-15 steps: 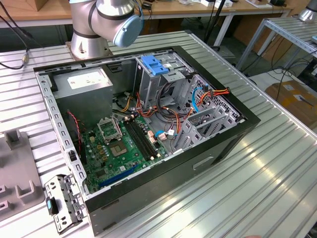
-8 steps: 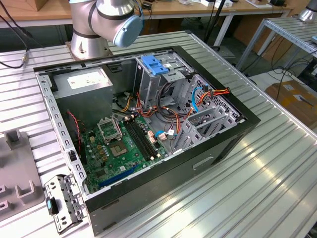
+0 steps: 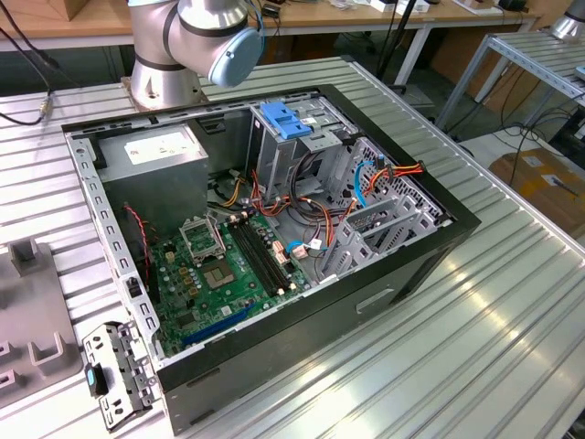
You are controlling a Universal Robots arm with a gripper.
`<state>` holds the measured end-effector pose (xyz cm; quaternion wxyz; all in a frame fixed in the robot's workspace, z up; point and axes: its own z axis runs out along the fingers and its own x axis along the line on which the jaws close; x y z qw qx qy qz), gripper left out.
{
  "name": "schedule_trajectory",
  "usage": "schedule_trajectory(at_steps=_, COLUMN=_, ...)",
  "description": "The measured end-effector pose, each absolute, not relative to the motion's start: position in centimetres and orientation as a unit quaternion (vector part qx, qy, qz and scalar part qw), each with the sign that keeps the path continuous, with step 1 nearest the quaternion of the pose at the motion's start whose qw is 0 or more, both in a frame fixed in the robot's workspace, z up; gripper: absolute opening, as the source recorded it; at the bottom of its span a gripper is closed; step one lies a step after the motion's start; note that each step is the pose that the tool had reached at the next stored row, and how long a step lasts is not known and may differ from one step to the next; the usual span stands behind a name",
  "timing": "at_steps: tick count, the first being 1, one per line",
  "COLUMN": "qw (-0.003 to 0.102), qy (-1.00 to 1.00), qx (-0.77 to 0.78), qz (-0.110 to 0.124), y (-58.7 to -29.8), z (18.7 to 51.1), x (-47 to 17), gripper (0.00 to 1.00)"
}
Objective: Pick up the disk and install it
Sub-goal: 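Pick up the disk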
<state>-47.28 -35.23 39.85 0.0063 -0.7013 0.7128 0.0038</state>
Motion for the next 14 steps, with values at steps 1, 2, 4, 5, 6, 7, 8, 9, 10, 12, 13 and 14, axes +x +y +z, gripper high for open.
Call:
schedule_trajectory(at_steps=1, qw=0.006, qy=0.713, qx=-0.701, qz=0.004, y=-35.23, z=39.91, x=-47.28, gripper=0.37)
schedule_trajectory(at_steps=2, qw=0.006, qy=0.713, qx=-0.701, qz=0.004, y=-35.23, z=39.94, x=-47.28, gripper=0.37)
schedule_trajectory(at_steps=4, qw=0.006, qy=0.713, qx=-0.701, qz=0.004, y=-35.23, z=40.00, x=-47.28, gripper=0.37)
schedule_trajectory(at_steps=5, qw=0.006, qy=0.713, qx=-0.701, qz=0.004, y=-35.23, z=40.03, x=-47.28, gripper=0.37)
schedule_trajectory(at_steps=6, qw=0.006, qy=0.713, qx=-0.701, qz=0.004, y=-35.23, z=40.07, x=-47.28, gripper=0.37)
schedule_trajectory(at_steps=7, qw=0.006, qy=0.713, qx=-0.701, qz=0.004, y=-35.23, z=40.10, x=-47.28, gripper=0.37)
schedule_trajectory(at_steps=8, qw=0.006, qy=0.713, qx=-0.701, qz=0.004, y=-35.23, z=40.14, x=-47.28, gripper=0.37)
schedule_trajectory(at_steps=9, qw=0.006, qy=0.713, qx=-0.701, qz=0.004, y=-35.23, z=40.17, x=-47.28, gripper=0.37)
schedule_trajectory(at_steps=10, qw=0.006, qy=0.713, qx=-0.701, qz=0.004, y=-35.23, z=40.20, x=-47.28, gripper=0.37)
schedule_trajectory(at_steps=12, qw=0.006, qy=0.713, qx=-0.701, qz=0.004, y=-35.23, z=40.27, x=-47.28, gripper=0.37)
schedule_trajectory(at_steps=13, qw=0.006, qy=0.713, qx=-0.701, qz=0.004, y=-35.23, z=40.31, x=-47.28, gripper=0.37)
schedule_trajectory(at_steps=14, qw=0.006, qy=0.713, qx=-0.701, qz=0.004, y=-35.23, z=40.35, x=-47.28, gripper=0.37)
